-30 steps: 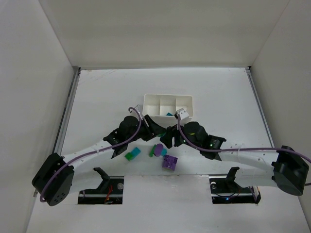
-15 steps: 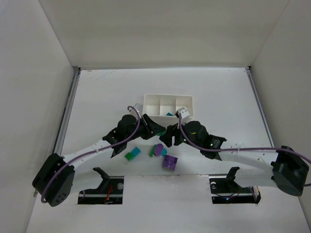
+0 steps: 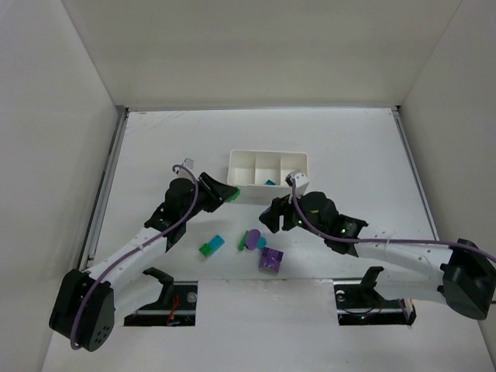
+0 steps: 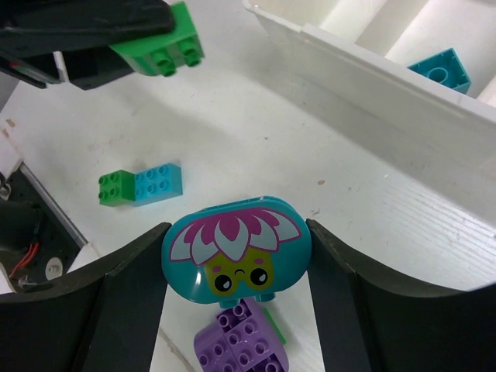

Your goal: Sort the legos into containers by color

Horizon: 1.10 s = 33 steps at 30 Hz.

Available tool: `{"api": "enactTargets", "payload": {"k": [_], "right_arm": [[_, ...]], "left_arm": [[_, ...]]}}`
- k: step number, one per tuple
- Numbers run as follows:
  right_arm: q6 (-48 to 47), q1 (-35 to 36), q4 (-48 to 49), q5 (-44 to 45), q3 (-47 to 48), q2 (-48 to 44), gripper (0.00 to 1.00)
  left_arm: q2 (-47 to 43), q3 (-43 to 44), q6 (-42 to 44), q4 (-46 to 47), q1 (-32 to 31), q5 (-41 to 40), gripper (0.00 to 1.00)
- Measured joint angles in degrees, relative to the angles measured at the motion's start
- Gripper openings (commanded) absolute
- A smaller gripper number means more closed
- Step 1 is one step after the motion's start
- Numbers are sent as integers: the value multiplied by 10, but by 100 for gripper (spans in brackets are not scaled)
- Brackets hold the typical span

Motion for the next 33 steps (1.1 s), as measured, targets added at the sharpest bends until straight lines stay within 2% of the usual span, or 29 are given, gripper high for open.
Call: {"api": "enactTargets", "payload": {"k": [6,15,19,24,28,31,33], "right_arm": [[-20,-42,-10,42,75,68,53],[-72,-97,-8,112,209,198,60],[-88,-101,-9,136,229,248,63],[-95,-105,-12,149,242,285,78],[-94,-106,-12,154,253,289,86],[-94,-109,-11,156,254,287,87],[-94,-109,-11,157,253,280,82]], "left_arm": [[-2,7,19,-13,-5,-28,16],[14,71,76,-29,-42,-110,18],[55,96,100,-28,-45,-135,19],[120,129,125,-30,-45,-151,19],[157,156,139,-31,-45,-158,19],[171,170,148,-31,-46,-162,19],[179,177,154,-31,-45,-165,20]]}}
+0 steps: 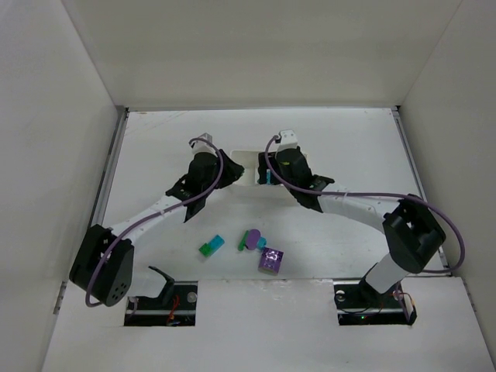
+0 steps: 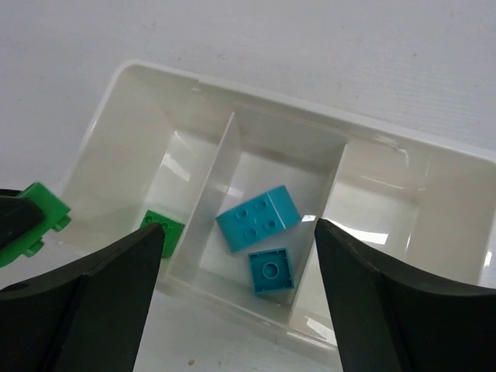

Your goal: Sort the legos into containers by color

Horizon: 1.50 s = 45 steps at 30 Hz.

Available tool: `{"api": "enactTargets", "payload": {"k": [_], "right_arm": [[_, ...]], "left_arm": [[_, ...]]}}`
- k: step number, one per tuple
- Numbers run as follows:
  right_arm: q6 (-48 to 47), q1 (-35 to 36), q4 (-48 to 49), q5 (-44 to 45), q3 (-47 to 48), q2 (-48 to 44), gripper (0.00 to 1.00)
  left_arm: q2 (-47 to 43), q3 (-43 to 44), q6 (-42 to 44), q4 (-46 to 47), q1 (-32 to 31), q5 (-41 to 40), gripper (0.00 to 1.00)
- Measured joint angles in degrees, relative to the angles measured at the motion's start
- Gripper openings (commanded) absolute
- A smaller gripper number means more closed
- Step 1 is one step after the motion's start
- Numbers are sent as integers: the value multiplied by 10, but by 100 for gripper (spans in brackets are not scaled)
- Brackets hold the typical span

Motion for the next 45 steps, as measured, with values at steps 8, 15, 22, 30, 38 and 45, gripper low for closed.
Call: {"api": "enactTargets", "payload": {"k": [8,15,22,30,38,45], "right_arm": [[32,32,4,6,-81,-124,46],[61,90,0,11,-181,-192,55],[71,90,1,23,-207,-214,70],[76,89,8,27,-216,-237,86],[89,75,16,52,-247,-257,100],[97,42,16,78,-247,-256,100]], "left_arm": [[48,21,16,2,0,-4,23],[88,37,25,2,-5,-9,38],[86,45,39,1,-7,-27,100],[-28,47,40,-44,-19,-83,100],[-178,87,32,-109,-163,-250,100],[-216,116,26,-142,-238,-366,100]]}}
